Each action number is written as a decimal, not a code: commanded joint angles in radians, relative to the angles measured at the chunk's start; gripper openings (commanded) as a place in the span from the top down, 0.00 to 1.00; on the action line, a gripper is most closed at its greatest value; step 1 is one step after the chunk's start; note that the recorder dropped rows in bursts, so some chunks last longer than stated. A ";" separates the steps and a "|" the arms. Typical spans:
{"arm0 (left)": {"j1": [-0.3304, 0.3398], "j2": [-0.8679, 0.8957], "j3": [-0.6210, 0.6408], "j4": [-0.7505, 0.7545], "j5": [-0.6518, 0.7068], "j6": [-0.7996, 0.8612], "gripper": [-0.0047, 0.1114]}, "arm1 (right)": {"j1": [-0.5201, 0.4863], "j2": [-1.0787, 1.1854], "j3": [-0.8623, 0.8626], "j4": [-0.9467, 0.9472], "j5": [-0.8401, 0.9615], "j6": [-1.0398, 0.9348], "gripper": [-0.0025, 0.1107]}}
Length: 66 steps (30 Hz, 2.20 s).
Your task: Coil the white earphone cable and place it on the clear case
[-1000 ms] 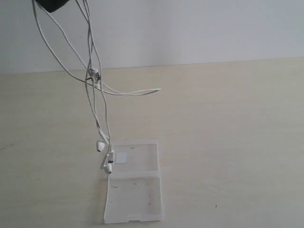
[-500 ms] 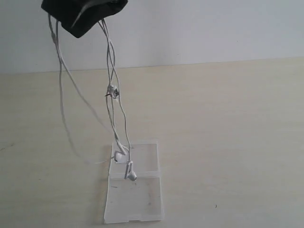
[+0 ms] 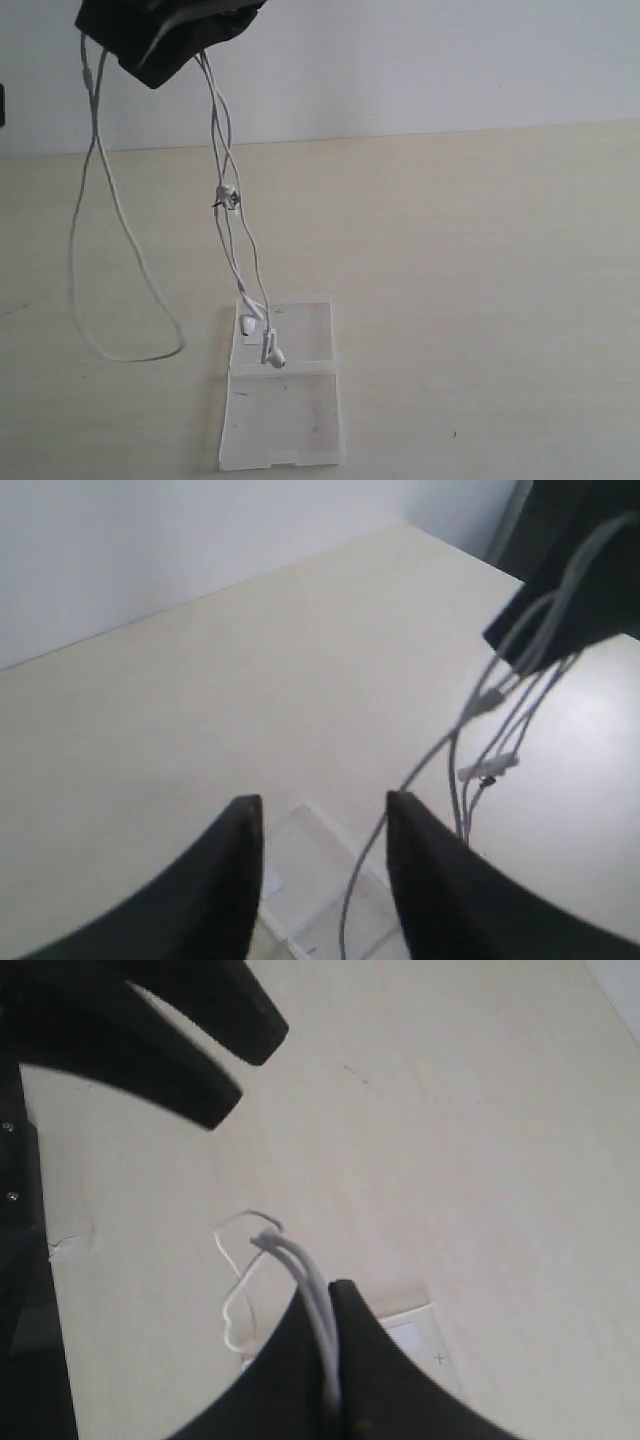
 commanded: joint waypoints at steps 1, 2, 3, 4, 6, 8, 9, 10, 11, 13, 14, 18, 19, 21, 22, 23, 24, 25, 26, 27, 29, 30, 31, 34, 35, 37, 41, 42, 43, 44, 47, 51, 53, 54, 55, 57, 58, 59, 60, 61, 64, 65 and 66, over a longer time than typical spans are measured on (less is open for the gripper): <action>0.001 -0.040 0.089 -0.089 -0.007 0.124 0.45 | 0.001 0.000 -0.008 0.005 -0.041 -0.004 0.98; 0.001 -0.046 0.112 -0.118 -0.009 0.155 0.43 | 0.001 0.000 -0.008 0.005 -0.049 -0.004 0.98; 0.001 -0.046 0.130 -0.148 -0.009 0.194 0.42 | 0.001 0.000 -0.008 0.007 -0.057 -0.004 0.98; 0.001 -0.046 0.157 -0.202 -0.009 0.270 0.42 | 0.001 0.002 -0.008 0.016 -0.081 -0.004 0.98; 0.001 -0.044 0.182 -0.279 -0.009 0.356 0.42 | 0.001 0.006 -0.008 0.032 -0.099 -0.004 0.98; 0.001 -0.044 0.198 -0.343 -0.011 0.405 0.42 | 0.001 0.010 -0.008 0.059 -0.112 -0.004 0.98; 0.001 -0.044 0.203 -0.365 -0.011 0.445 0.42 | 0.001 0.015 -0.008 0.073 -0.114 -0.004 0.98; 0.001 -0.044 0.206 -0.381 -0.011 0.461 0.42 | 0.001 0.017 -0.008 0.085 -0.116 -0.004 0.98; 0.001 -0.044 0.207 -0.383 -0.016 0.477 0.42 | 0.001 0.020 -0.008 0.090 -0.116 -0.004 0.98; 0.001 -0.044 0.207 -0.383 -0.035 0.504 0.42 | 0.001 0.027 -0.008 0.096 -0.116 -0.004 0.98; 0.001 -0.044 0.208 -0.383 -0.044 0.510 0.42 | 0.001 0.027 -0.008 0.096 -0.116 -0.004 0.98; 0.001 -0.044 0.208 -0.377 -0.039 0.517 0.31 | 0.001 0.029 -0.008 0.098 -0.128 -0.002 0.98; 0.001 -0.044 0.210 -0.375 -0.037 0.517 0.28 | 0.001 0.029 -0.008 0.098 -0.134 0.005 0.98; 0.001 -0.044 0.216 -0.381 -0.037 0.529 0.26 | 0.001 0.029 -0.008 0.098 -0.155 0.017 0.98; 0.001 -0.044 0.220 -0.384 -0.037 0.544 0.26 | 0.001 0.029 -0.008 0.098 -0.165 0.025 0.98; 0.001 -0.044 0.226 -0.388 -0.037 0.559 0.27 | 0.001 0.031 -0.008 0.098 -0.179 0.042 0.98; -0.002 -0.044 0.233 -0.398 -0.039 0.574 0.27 | 0.001 0.034 -0.008 0.098 -0.192 0.061 0.98; -0.004 -0.044 0.242 -0.409 -0.041 0.590 0.27 | 0.001 0.036 -0.008 0.098 -0.207 0.081 0.98; -0.011 -0.044 0.248 -0.424 -0.041 0.613 0.27 | 0.001 0.040 -0.008 0.098 -0.224 0.108 0.98; -0.017 -0.044 0.254 -0.438 -0.041 0.637 0.27 | 0.001 0.047 -0.008 0.098 -0.234 0.133 0.98; -0.034 -0.044 0.259 -0.457 -0.055 0.673 0.27 | 0.001 0.057 -0.008 0.122 -0.246 0.148 0.98; -0.040 -0.044 0.259 -0.460 -0.072 0.683 0.27 | 0.001 0.062 -0.008 0.145 -0.250 0.148 0.98; -0.047 -0.044 0.259 -0.461 -0.092 0.686 0.27 | 0.001 0.067 -0.008 0.171 -0.253 0.148 0.98; -0.050 -0.044 0.259 -0.461 -0.156 0.695 0.27 | 0.001 0.077 -0.008 0.227 -0.259 0.139 0.98; -0.050 -0.044 0.259 -0.461 -0.169 0.695 0.27 | 0.001 0.079 -0.008 0.232 -0.261 0.137 0.98; -0.050 -0.044 0.259 -0.461 -0.184 0.695 0.27 | 0.001 0.079 -0.008 0.228 -0.262 0.137 0.98; -0.050 -0.044 0.259 -0.461 -0.222 0.705 0.27 | 0.001 0.079 -0.008 0.225 -0.262 0.137 0.98; -0.050 -0.044 0.259 -0.461 -0.229 0.709 0.27 | 0.001 0.079 -0.008 0.225 -0.262 0.137 0.98; -0.050 -0.044 0.259 -0.461 -0.240 0.716 0.27 | 0.001 0.079 -0.008 0.225 -0.262 0.137 0.98; -0.050 -0.044 0.259 -0.465 -0.240 0.728 0.27 | 0.001 0.079 -0.008 0.225 -0.262 0.137 0.98; -0.050 -0.026 0.259 -0.490 -0.233 0.761 0.27 | 0.001 0.079 -0.008 0.226 -0.260 0.137 0.98; -0.050 0.018 0.259 -0.535 -0.212 0.816 0.27 | 0.001 0.079 -0.008 0.228 -0.262 0.137 0.98; -0.050 0.043 0.259 -0.565 -0.154 0.836 0.27 | 0.001 0.079 -0.008 0.228 -0.270 0.137 0.98; -0.050 0.051 0.259 -0.575 -0.129 0.838 0.27 | 0.001 0.079 -0.008 0.228 -0.275 0.137 0.98; -0.050 0.059 0.259 -0.579 -0.104 0.838 0.27 | 0.001 0.079 -0.008 0.228 -0.280 0.137 0.98; -0.050 0.061 0.259 -0.583 -0.082 0.838 0.27 | 0.001 0.079 -0.008 0.225 -0.284 0.137 0.98; -0.050 0.061 0.259 -0.583 -0.078 0.842 0.27 | 0.001 0.081 -0.008 0.224 -0.288 0.137 0.98; -0.050 0.061 0.259 -0.585 -0.068 0.855 0.27 | 0.001 0.083 -0.008 0.223 -0.292 0.137 0.98; -0.050 0.061 0.259 -0.587 -0.062 0.857 0.27 | 0.001 0.085 -0.008 0.223 -0.297 0.143 0.98; -0.050 0.061 0.259 -0.587 -0.057 0.857 0.27 | 0.001 0.085 -0.008 0.223 -0.302 0.148 0.98; -0.050 0.064 0.259 -0.587 -0.050 0.857 0.27 | 0.001 0.089 -0.008 0.226 -0.333 0.157 0.98; -0.050 0.069 0.259 -0.587 -0.050 0.857 0.27 | 0.001 0.089 -0.008 0.227 -0.347 0.169 0.98; -0.050 0.072 0.259 -0.587 -0.050 0.857 0.27 | 0.001 0.089 -0.008 0.227 -0.359 0.176 0.98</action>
